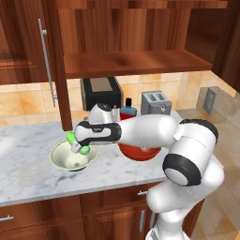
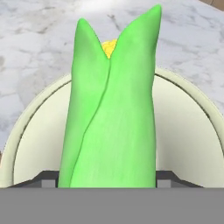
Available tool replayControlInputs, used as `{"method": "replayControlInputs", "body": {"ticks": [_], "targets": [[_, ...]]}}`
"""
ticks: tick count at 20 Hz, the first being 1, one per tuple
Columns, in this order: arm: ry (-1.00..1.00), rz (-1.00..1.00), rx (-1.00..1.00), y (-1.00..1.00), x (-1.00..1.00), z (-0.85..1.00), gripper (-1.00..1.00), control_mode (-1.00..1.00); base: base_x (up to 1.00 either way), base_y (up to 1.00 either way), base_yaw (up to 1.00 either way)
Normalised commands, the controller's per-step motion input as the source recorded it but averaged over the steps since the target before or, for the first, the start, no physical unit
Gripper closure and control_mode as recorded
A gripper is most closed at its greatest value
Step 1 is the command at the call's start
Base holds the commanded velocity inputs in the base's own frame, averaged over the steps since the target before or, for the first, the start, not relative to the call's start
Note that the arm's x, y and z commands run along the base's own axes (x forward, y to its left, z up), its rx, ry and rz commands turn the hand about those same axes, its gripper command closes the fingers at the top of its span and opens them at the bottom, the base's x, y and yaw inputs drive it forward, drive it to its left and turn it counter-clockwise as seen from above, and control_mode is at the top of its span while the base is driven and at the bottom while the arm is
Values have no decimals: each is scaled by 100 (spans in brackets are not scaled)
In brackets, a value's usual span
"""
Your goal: Pick both bowls and place them on the counter. Then place the corn in one bowl and place the peach in the other bowl.
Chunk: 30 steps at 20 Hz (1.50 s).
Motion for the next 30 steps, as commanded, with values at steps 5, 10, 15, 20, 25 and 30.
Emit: {"method": "replayControlInputs", "body": {"ticks": [5, 10, 15, 20, 25, 30], "targets": [[1, 0, 0, 31, 7, -16, 100, -100, 0, 0, 0], [8, 0, 0, 19, 6, -20, 100, -100, 0, 0, 0], [4, 0, 0, 4, 0, -17, 100, -100, 0, 0, 0], [2, 0, 0, 1, 3, -20, 100, -100, 0, 0, 0], [1, 0, 0, 1, 5, -21, 100, -100, 0, 0, 0], [1, 0, 0, 1, 6, -20, 100, -100, 0, 0, 0]]}}
